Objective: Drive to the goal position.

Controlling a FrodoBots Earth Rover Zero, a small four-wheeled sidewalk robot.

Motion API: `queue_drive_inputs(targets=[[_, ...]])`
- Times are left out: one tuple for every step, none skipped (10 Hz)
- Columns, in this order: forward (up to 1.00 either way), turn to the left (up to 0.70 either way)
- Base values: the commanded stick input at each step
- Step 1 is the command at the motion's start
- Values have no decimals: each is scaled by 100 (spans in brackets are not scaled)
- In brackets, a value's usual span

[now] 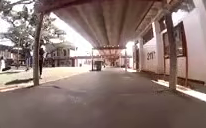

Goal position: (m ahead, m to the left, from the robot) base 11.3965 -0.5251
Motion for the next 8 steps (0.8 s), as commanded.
queue_drive_inputs(targets=[[50, 0], [50, 0], [50, 0], [50, 0], [50, 0], [50, 0], [50, 0], [50, 0]])
